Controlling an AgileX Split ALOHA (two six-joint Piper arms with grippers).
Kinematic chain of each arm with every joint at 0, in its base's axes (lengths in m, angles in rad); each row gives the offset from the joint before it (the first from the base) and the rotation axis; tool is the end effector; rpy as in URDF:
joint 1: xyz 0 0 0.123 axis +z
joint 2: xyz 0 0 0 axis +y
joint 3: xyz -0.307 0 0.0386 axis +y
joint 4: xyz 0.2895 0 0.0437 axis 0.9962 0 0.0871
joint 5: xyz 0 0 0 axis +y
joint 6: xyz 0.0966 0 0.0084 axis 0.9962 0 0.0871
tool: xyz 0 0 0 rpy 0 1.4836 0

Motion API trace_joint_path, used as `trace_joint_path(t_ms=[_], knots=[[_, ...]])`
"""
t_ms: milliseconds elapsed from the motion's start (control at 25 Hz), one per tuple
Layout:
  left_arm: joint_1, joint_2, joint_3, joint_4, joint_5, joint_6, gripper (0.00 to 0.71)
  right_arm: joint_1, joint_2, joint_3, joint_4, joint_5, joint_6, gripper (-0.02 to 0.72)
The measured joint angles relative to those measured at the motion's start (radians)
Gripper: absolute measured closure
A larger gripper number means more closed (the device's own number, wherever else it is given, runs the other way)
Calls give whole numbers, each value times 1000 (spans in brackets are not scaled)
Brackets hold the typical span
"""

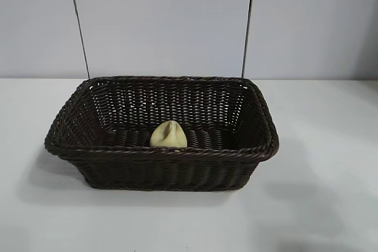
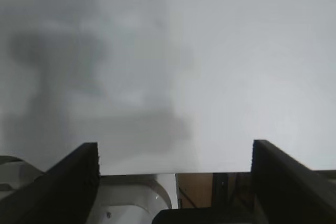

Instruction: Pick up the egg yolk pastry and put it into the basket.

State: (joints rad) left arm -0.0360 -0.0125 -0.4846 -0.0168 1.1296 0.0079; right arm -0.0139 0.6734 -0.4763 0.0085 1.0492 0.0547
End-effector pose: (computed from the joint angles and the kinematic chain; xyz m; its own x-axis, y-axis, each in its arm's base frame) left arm 0.0090 -0.0018 0.2839 -0.5183 0.0194 -0.8550 0.0493 0.9988 -0.0073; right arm 0.1153 -0.0009 0.2419 -0.9141 0.0716 -0.3991 0.0649 0.9974 0.0303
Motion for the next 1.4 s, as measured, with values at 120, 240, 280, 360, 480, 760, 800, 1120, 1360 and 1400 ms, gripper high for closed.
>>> trace_joint_path(t_ms=[120, 240, 280, 360, 480, 760, 800, 1120, 1360, 1400], knots=[[0, 0, 0, 0, 0, 0, 171, 0, -127, 5, 0, 1, 0, 134], [0, 0, 0, 0, 0, 0, 171, 0, -250, 5, 1, 2, 0, 134], [0, 0, 0, 0, 0, 0, 171, 0, -291, 5, 1, 3, 0, 134], [0, 0, 0, 0, 0, 0, 171, 0, -364, 5, 2, 6, 0, 134], [0, 0, 0, 0, 0, 0, 171, 0, -466, 5, 3, 8, 0, 134], [0, 0, 0, 0, 0, 0, 171, 0, -650, 5, 3, 23, 0, 134], [0, 0, 0, 0, 0, 0, 171, 0, -670, 5, 3, 24, 0, 134], [0, 0, 0, 0, 0, 0, 171, 0, -690, 5, 3, 27, 0, 134], [0, 0, 0, 0, 0, 0, 171, 0, -690, 5, 3, 27, 0, 134], [0, 0, 0, 0, 0, 0, 171, 0, -690, 5, 3, 27, 0, 134]])
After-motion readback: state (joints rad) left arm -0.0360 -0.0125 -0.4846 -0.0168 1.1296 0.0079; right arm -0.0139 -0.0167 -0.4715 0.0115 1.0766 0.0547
